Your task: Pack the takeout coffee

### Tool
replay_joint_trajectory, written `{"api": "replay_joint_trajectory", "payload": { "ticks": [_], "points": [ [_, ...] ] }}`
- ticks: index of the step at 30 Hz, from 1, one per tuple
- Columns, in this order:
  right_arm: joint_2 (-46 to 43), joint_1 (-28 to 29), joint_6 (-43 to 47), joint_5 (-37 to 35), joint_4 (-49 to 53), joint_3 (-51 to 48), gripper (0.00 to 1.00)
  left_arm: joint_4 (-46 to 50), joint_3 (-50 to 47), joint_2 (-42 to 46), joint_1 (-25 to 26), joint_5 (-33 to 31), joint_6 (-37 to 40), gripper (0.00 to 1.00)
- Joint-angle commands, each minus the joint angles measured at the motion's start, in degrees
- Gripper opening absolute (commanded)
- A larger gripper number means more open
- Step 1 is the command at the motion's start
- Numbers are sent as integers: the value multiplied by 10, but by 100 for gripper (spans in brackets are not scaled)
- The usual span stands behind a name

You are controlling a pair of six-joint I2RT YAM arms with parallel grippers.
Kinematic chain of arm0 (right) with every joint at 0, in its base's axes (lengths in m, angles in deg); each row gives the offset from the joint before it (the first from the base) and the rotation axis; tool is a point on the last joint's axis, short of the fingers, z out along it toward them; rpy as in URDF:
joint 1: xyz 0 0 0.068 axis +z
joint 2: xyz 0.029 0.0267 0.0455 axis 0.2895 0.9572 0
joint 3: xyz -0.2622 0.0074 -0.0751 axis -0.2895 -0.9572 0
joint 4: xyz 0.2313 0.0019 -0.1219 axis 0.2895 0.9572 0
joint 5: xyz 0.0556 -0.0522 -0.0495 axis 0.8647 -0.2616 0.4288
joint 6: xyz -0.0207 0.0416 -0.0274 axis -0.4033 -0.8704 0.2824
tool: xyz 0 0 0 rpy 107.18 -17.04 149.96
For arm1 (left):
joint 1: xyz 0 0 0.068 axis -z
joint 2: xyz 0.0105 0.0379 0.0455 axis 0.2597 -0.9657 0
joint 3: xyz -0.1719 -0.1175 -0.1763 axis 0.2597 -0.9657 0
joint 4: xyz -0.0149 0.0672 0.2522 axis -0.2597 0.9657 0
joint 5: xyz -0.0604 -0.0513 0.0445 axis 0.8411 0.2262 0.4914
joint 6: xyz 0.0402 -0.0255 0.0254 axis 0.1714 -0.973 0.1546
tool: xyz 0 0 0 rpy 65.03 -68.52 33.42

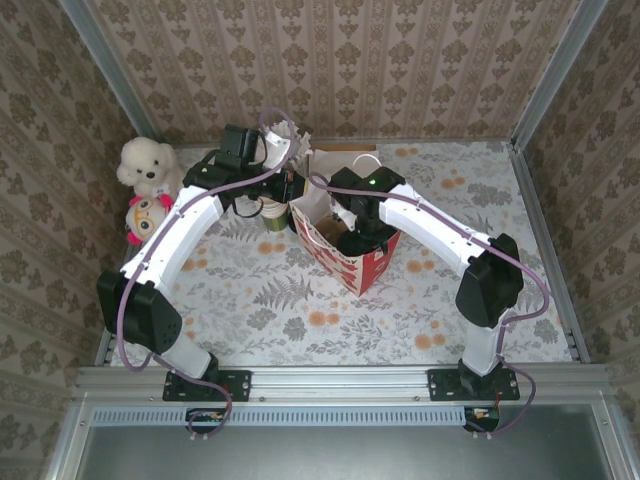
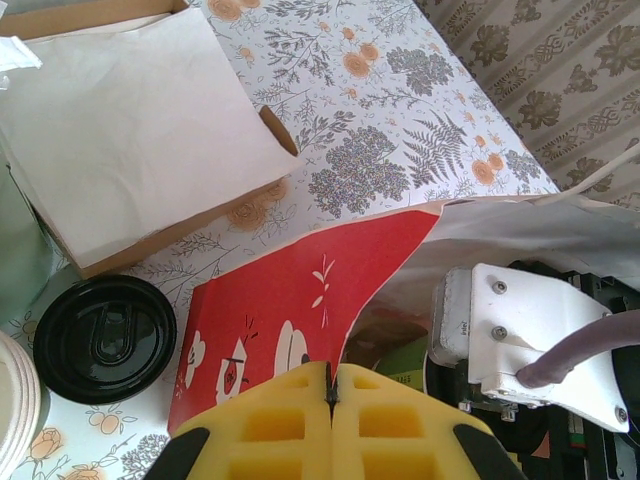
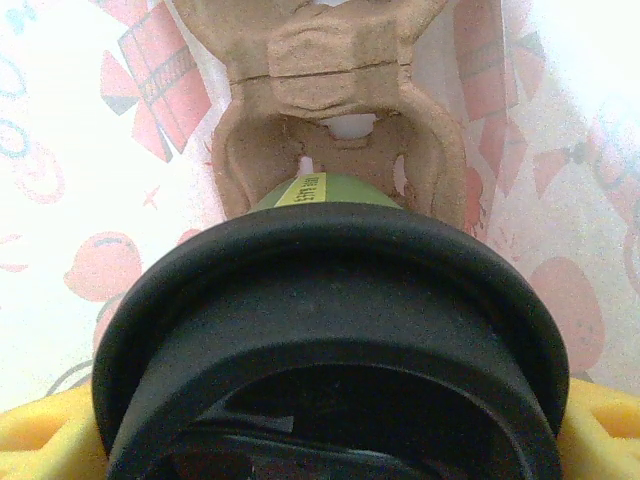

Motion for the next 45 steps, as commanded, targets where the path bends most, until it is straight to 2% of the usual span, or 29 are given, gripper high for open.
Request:
{"api": "replay_joint_trajectory", "payload": {
  "ticks": [1, 11, 29, 45],
  "points": [
    [1, -3, -10, -19, 17, -1, 29, -7, 13, -2, -7, 9, -8, 0],
    [1, -3, -29, -26, 28, -6, 29, -16, 10, -2, -7, 13, -10, 0],
    [-23, -3, -23, -82, -28, -28, 29, -15, 10, -2, -8, 14, -16, 0],
    [-35, -3, -4, -78, -92, -72, 28, -13, 4, -3, -8, 15, -23, 0]
  ]
}}
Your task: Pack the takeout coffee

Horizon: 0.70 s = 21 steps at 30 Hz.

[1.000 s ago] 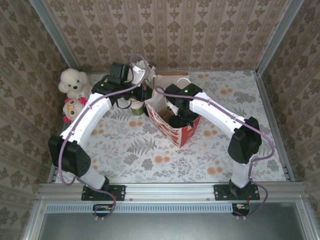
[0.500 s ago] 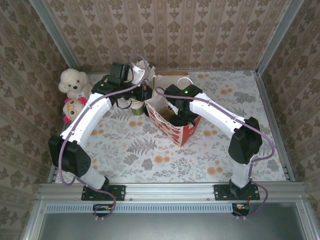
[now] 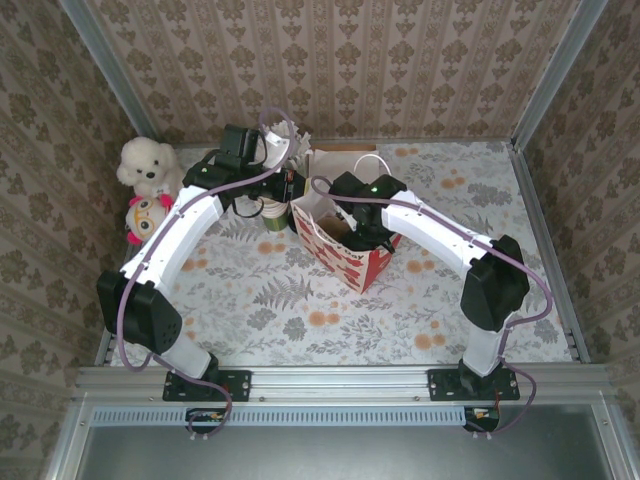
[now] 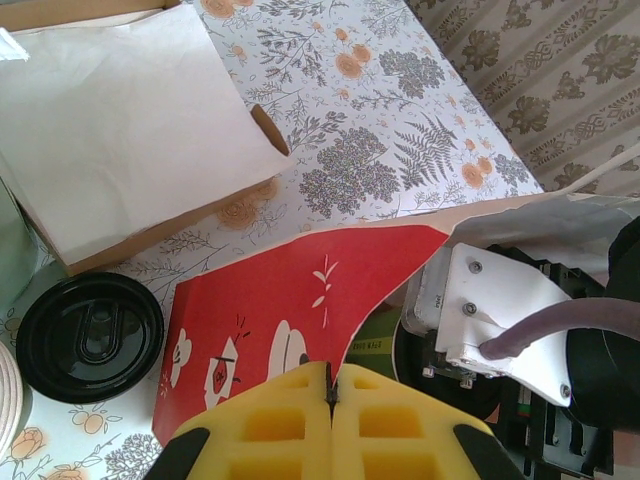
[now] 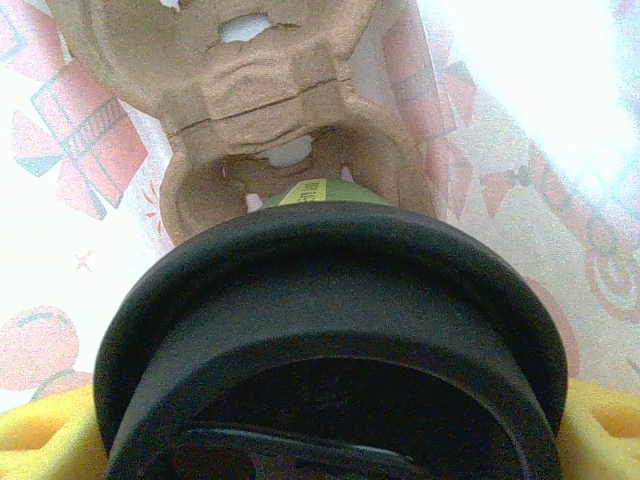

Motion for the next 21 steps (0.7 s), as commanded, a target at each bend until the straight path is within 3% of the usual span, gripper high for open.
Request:
{"api": "replay_joint_trajectory", "payload": {
  "ticks": [1, 21],
  "points": [
    [-13, -2, 10, -14, -14, -11, 28, -13, 4, -2, -8, 6, -7, 0],
    [-24, -2, 21, 9, -74, -58, 27, -11, 5, -6, -8, 7, -6, 0]
  ]
}}
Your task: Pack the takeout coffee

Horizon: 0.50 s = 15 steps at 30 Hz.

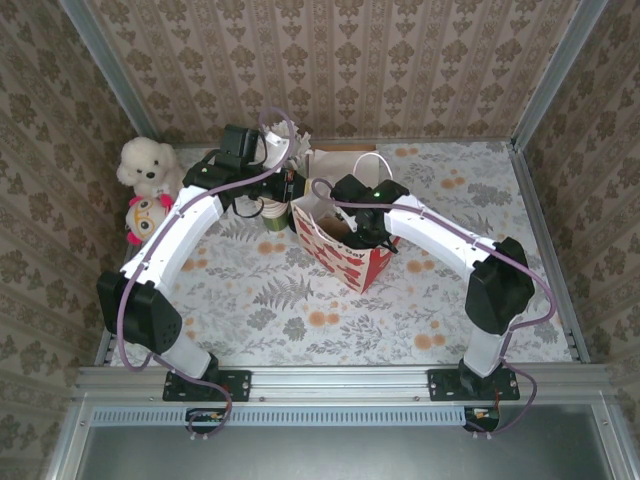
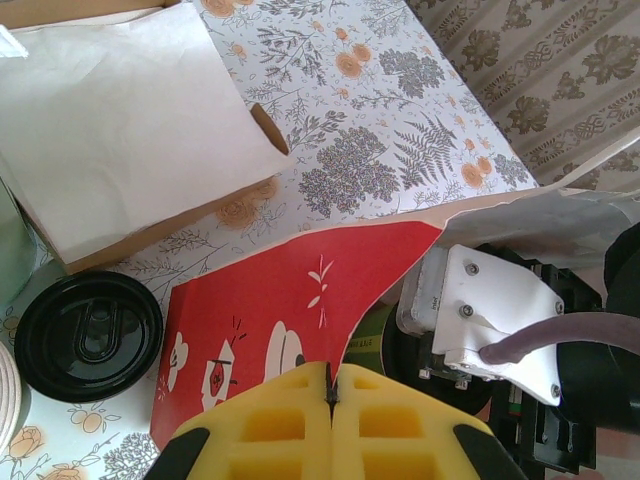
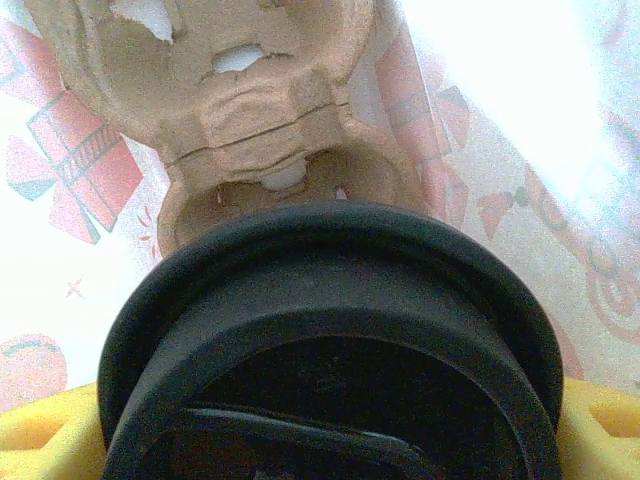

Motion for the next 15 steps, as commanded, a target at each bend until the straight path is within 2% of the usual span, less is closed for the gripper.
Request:
{"api": "replay_joint_trajectory", "payload": {
  "ticks": [1, 15],
  "points": [
    [-7, -2, 8, 20, -23, -17, 27, -11, 6, -5, -8, 6, -5, 0],
    [-9, -3, 13, 28, -27, -17, 27, -11, 7, -6, -8, 7, -5, 0]
  ]
}}
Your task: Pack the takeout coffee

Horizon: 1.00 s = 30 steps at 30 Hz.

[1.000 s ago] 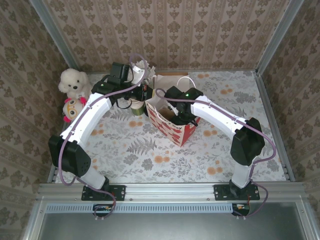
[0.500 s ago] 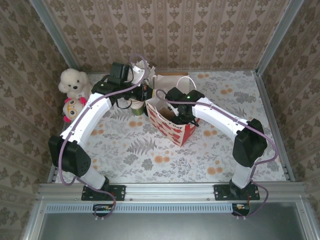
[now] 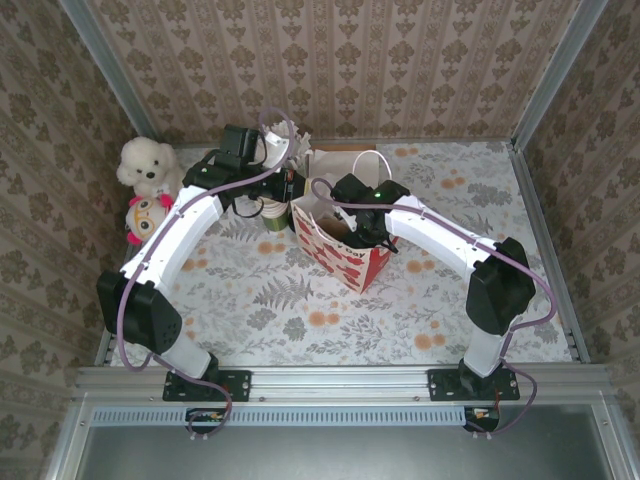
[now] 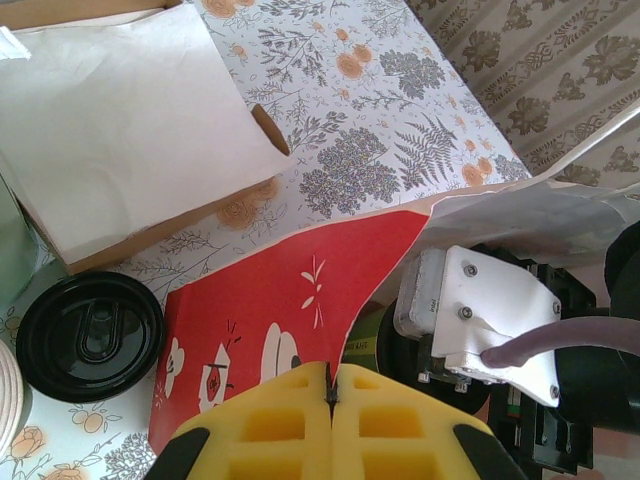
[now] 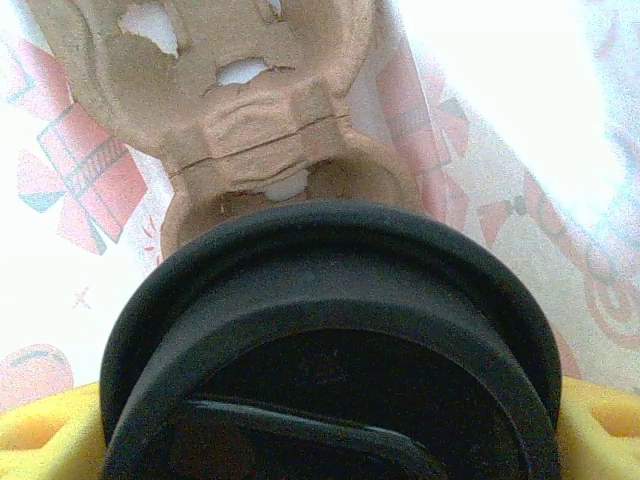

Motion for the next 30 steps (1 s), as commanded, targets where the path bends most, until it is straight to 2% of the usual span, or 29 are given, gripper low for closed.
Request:
{"api": "replay_joint_trajectory", "payload": {
  "ticks": [1, 30],
  "points": [
    [-7, -2, 2, 20, -13, -14, 27, -11, 6, -6, -7, 7, -4, 0],
    [-20, -2, 2, 31, -29, -30, 27, -11, 8, -7, -8, 7, -5, 0]
  ]
}}
